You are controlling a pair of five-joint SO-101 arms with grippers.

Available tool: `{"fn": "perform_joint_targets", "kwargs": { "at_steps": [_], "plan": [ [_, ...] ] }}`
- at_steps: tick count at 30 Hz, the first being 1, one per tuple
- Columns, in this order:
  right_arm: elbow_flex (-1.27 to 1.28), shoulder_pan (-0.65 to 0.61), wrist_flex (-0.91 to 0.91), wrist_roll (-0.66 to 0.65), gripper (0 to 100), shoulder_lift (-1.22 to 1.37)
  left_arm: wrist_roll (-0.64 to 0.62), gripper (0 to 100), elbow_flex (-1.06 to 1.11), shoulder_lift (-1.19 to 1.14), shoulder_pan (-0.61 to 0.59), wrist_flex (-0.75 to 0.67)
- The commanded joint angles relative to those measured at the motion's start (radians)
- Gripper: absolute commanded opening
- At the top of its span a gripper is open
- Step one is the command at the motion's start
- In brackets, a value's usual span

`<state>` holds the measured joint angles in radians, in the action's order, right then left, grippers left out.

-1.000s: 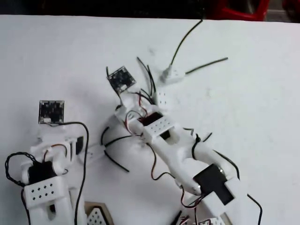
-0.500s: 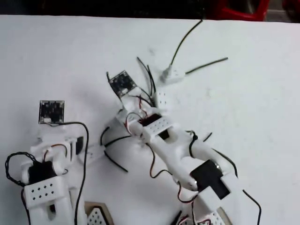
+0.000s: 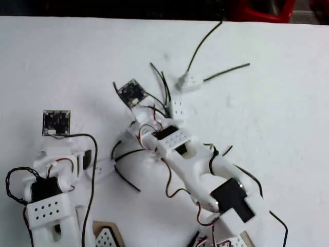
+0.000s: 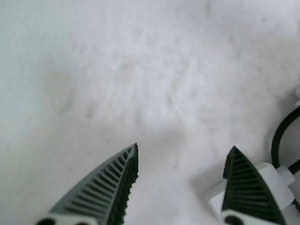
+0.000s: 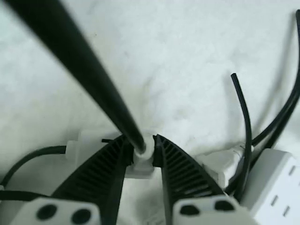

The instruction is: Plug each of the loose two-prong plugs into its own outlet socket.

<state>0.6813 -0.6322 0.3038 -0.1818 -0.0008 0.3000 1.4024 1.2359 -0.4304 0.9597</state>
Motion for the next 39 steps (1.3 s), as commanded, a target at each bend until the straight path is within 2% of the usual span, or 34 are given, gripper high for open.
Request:
{"fn": "perform_joint_targets", "kwargs": {
  "at_steps": [1,9,13,19,29,39],
  "plan": [
    [-0.011,0.038,-0.007,-0.008,1.7,-0.186,-0.009,29,-0.005,0.019,-0.005,-0.025],
    [-0.011,0.216,-0.015,-0.003,1.7,-0.407,-0.009,29,-0.003,0.019,-0.005,-0.025],
    [-0.041,0.355,-0.013,0.104,1.7,-0.444,-0.009,29,-0.003,0.019,-0.005,-0.025],
    [-0.087,0.556,-0.013,0.269,1.7,-0.444,-0.009,29,0.009,0.019,-0.005,-0.034],
    [-0.08,0.76,-0.062,0.477,1.7,-0.441,-0.009,29,0.012,0.019,-0.005,-0.038],
    [-0.172,0.912,-0.159,0.497,1.7,-0.191,-0.009,29,0.012,0.019,-0.005,-0.037]
  ]
}}
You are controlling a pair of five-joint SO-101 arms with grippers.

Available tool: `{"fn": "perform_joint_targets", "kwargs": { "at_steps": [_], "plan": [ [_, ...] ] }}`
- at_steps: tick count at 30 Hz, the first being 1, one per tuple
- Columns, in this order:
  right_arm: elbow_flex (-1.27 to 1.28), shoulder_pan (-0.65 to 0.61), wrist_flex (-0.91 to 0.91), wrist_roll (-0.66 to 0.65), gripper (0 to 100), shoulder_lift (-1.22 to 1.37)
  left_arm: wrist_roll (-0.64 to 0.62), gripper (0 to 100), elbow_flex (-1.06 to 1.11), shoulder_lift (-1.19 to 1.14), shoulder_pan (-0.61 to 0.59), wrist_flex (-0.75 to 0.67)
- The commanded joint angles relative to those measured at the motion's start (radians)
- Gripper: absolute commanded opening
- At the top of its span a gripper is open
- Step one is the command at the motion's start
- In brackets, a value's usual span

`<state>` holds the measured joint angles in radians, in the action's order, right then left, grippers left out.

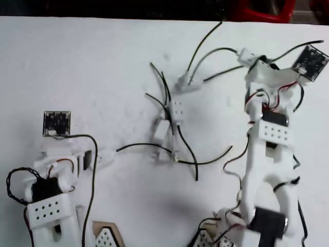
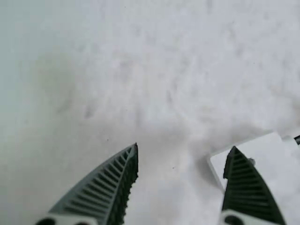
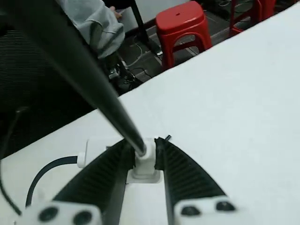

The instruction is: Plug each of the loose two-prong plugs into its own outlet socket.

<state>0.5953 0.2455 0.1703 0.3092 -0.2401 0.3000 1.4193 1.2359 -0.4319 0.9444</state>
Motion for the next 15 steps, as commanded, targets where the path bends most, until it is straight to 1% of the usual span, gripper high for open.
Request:
{"fn": "perform_joint_targets", "kwargs": {
  "at_steps": [1,5,8,13,15],
  "plan": [
    [-0.103,0.044,-0.025,0.006,1.7,0.081,-0.009,29,-0.005,0.019,-0.004,-0.021],
    [-0.18,0.064,-0.015,-0.002,1.8,0.208,-0.009,29,-0.005,0.019,-0.004,-0.021],
    [-0.221,0.05,0.005,-0.005,2.8,0.275,-0.009,29,-0.005,0.019,-0.004,-0.021],
    [-0.315,-0.007,0.211,-0.005,18.6,0.306,-0.009,29,-0.005,0.019,-0.004,-0.023],
    [-0.356,-0.021,0.294,-0.005,19.7,0.295,-0.009,29,-0.005,0.019,-0.004,-0.023]
  ]
}}
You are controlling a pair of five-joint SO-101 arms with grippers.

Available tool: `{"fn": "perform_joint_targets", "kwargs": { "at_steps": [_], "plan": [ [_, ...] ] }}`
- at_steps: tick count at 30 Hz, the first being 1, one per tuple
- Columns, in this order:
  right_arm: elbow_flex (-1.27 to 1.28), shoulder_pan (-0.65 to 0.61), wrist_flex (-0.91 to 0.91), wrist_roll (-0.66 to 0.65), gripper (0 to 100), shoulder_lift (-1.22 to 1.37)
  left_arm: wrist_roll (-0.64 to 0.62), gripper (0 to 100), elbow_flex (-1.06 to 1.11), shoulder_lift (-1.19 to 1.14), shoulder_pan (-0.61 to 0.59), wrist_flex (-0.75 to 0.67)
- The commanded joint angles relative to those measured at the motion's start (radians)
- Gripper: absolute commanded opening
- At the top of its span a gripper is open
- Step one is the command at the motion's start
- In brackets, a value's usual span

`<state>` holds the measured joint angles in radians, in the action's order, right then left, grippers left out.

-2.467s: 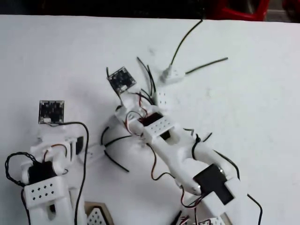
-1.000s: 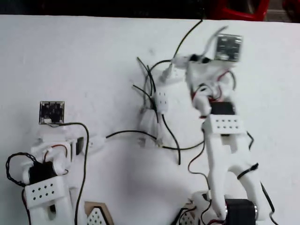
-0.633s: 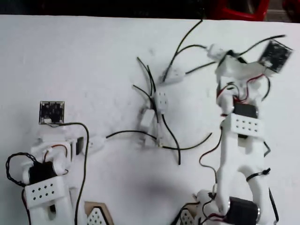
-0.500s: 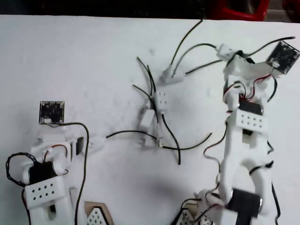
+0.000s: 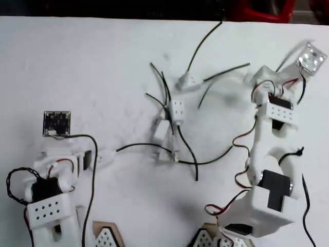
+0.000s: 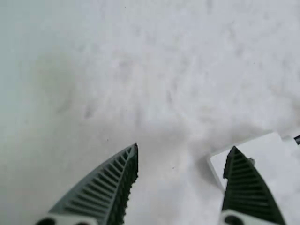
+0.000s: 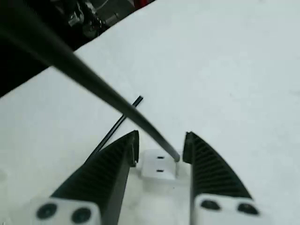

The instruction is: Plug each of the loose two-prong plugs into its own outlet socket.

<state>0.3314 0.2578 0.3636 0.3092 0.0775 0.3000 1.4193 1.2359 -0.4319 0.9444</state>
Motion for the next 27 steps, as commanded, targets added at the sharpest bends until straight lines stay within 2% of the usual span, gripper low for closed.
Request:
{"fn": "perform_joint_targets", "kwargs": {
  "at_steps": [1,3,6,14,20,27],
  "plan": [
    [-0.109,-0.039,0.139,-0.005,19.7,-0.035,-0.009,29,-0.005,0.019,-0.004,-0.023],
    [-0.13,-0.045,0.213,-0.009,19.7,-0.073,-0.009,29,-0.005,0.019,-0.004,-0.023],
    [-0.12,-0.084,0.312,-0.11,19.7,-0.162,-0.009,29,-0.005,0.019,-0.004,-0.023],
    [0.068,-0.309,0.538,-0.292,19.7,-0.447,-0.009,29,-0.005,0.019,-0.004,-0.023],
    [0.242,-0.524,0.648,-0.305,19.6,-0.555,-0.008,29,-0.005,0.019,-0.004,-0.023],
    [0.262,-0.716,0.759,-0.301,10.6,-0.533,-0.008,29,-0.005,0.019,-0.004,-0.023]
  ]
}}
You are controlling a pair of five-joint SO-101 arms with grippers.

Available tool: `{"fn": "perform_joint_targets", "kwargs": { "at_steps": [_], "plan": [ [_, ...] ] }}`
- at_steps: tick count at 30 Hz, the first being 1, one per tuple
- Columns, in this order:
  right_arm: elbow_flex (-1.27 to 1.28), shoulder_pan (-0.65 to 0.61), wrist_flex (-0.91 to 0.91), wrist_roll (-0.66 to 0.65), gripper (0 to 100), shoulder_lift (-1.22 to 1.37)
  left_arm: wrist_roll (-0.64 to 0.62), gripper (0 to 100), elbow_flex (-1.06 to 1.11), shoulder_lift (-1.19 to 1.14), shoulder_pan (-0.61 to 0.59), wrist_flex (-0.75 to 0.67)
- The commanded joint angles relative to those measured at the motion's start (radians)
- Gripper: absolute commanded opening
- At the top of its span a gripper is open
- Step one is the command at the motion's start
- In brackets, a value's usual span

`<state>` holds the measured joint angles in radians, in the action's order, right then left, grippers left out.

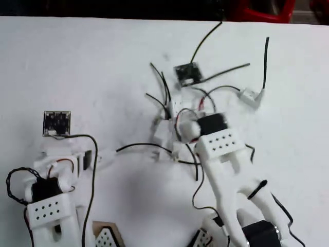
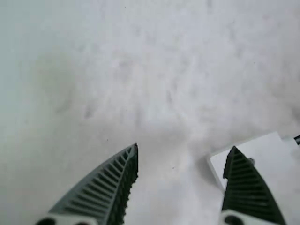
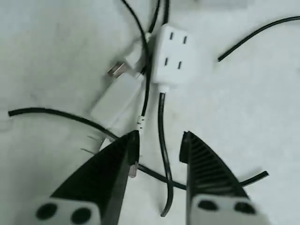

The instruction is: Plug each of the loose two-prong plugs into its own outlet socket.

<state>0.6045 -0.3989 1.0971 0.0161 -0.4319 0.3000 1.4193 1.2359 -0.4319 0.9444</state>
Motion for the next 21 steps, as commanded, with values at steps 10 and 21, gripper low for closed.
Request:
{"fn": "perform_joint_targets", "kwargs": {
  "at_steps": [10,21],
  "plan": [
    [-0.017,-0.189,0.093,-0.014,10.5,0.045,-0.008,29,-0.003,0.019,-0.004,-0.021],
    [-0.196,-0.156,0.176,-0.008,10.5,0.292,-0.008,29,-0.003,0.019,-0.004,-0.018]
  ]
}}
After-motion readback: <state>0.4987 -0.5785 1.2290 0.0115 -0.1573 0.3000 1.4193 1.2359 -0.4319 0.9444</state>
